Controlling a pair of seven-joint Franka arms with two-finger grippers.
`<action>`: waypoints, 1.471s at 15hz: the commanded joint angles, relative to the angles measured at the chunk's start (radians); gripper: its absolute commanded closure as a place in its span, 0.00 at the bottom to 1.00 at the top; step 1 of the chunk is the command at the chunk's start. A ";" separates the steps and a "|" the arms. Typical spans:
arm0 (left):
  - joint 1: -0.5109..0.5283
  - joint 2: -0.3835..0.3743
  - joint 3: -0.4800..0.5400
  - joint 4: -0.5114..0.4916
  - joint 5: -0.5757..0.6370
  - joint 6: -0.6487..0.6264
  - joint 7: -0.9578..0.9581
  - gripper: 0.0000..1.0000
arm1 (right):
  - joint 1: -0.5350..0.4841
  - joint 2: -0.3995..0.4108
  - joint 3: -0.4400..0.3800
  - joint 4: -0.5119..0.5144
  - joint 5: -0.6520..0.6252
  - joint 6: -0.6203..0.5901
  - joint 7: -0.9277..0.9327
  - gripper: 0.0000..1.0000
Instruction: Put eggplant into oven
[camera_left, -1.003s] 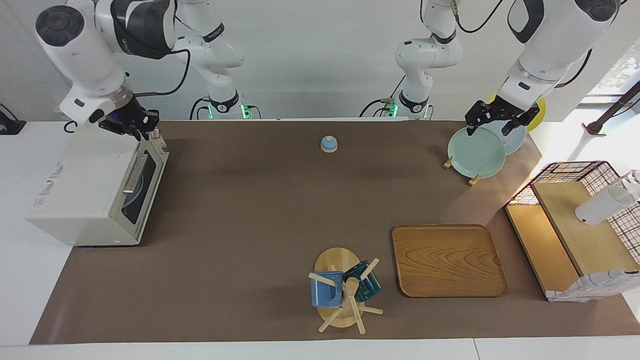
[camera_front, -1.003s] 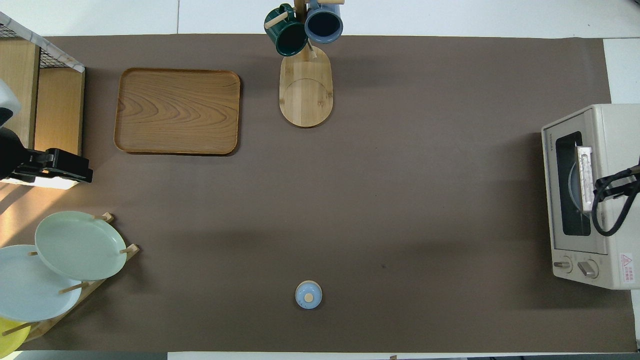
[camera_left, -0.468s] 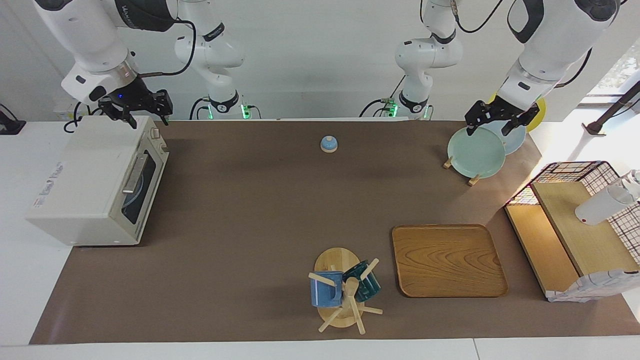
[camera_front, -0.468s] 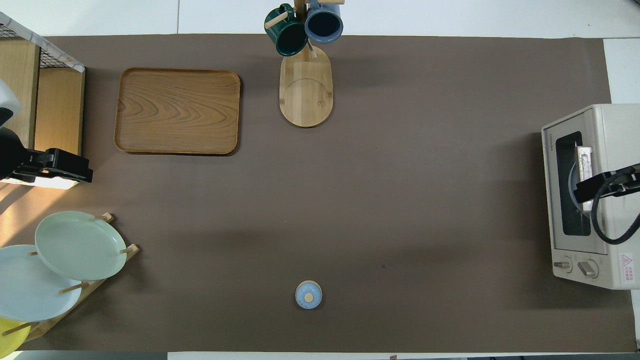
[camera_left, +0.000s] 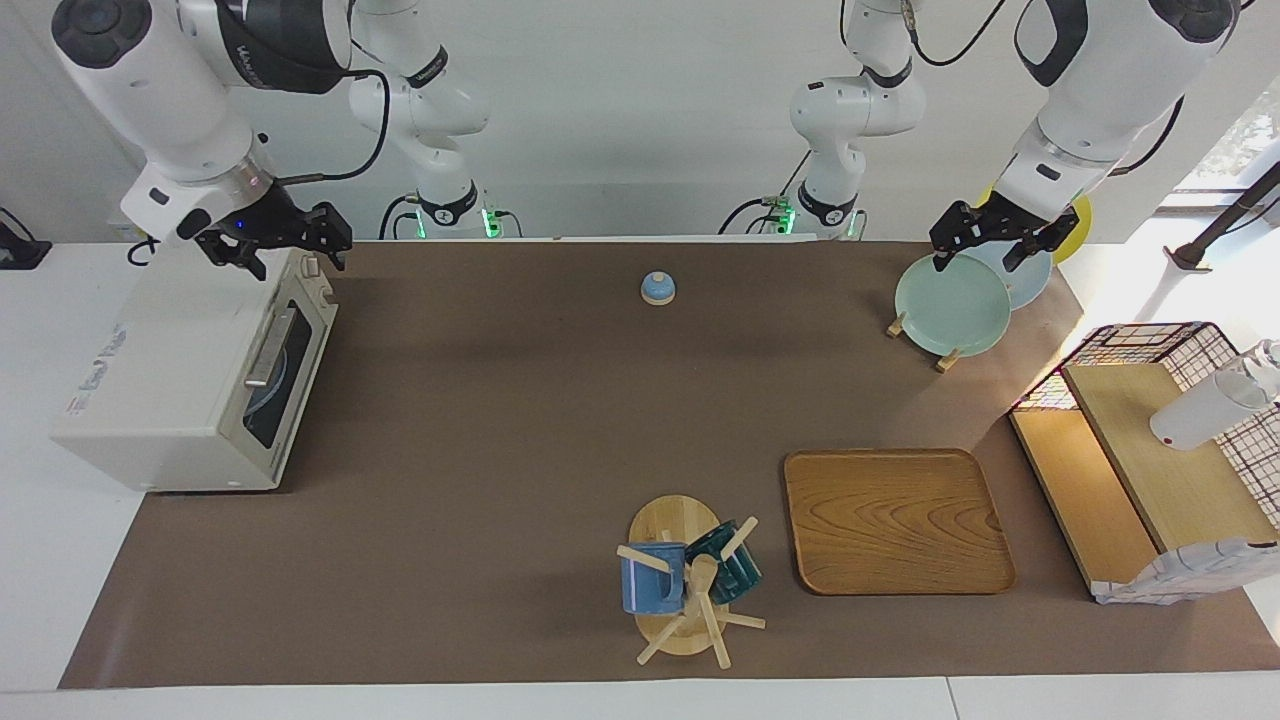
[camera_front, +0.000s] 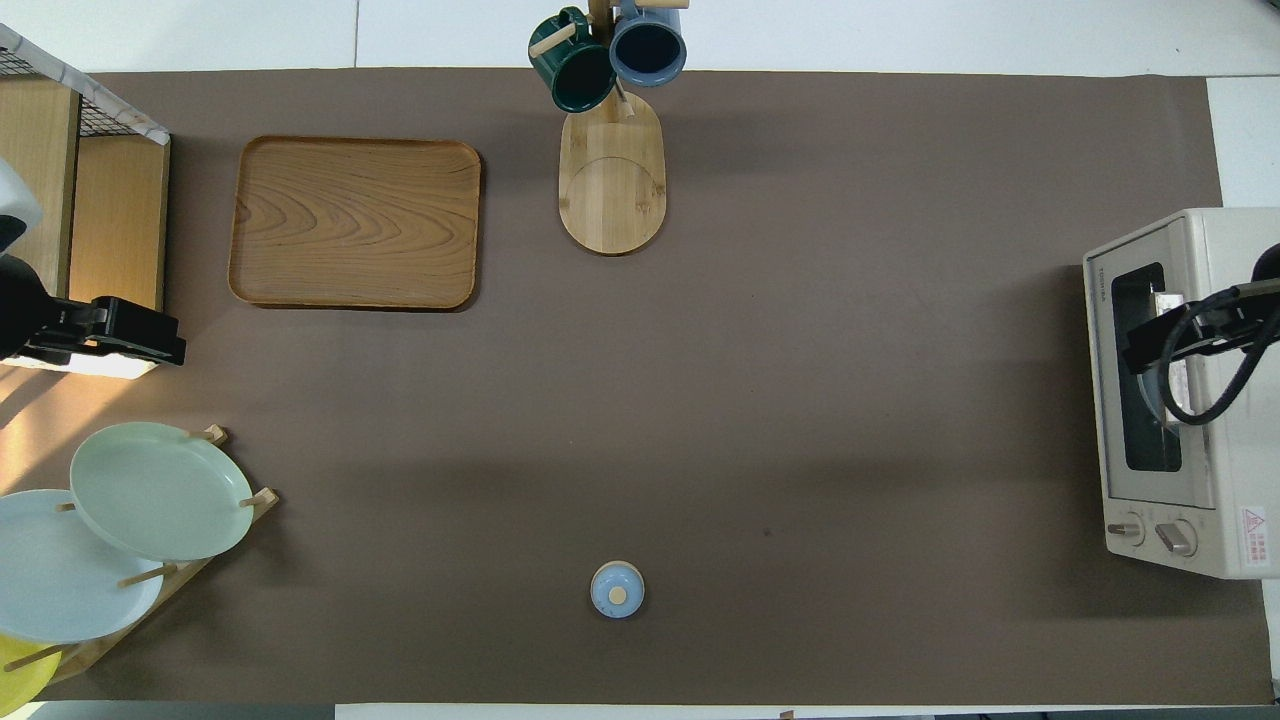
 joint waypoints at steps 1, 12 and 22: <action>0.012 -0.008 -0.010 -0.001 0.009 -0.009 0.007 0.00 | 0.020 -0.004 -0.017 0.032 0.019 -0.046 0.033 0.00; 0.012 -0.008 -0.010 -0.001 0.009 -0.009 0.007 0.00 | 0.063 -0.117 -0.067 -0.122 0.023 0.023 0.096 0.00; 0.012 -0.008 -0.010 -0.001 0.009 -0.009 0.007 0.00 | 0.080 -0.070 -0.078 -0.067 0.042 -0.026 0.097 0.00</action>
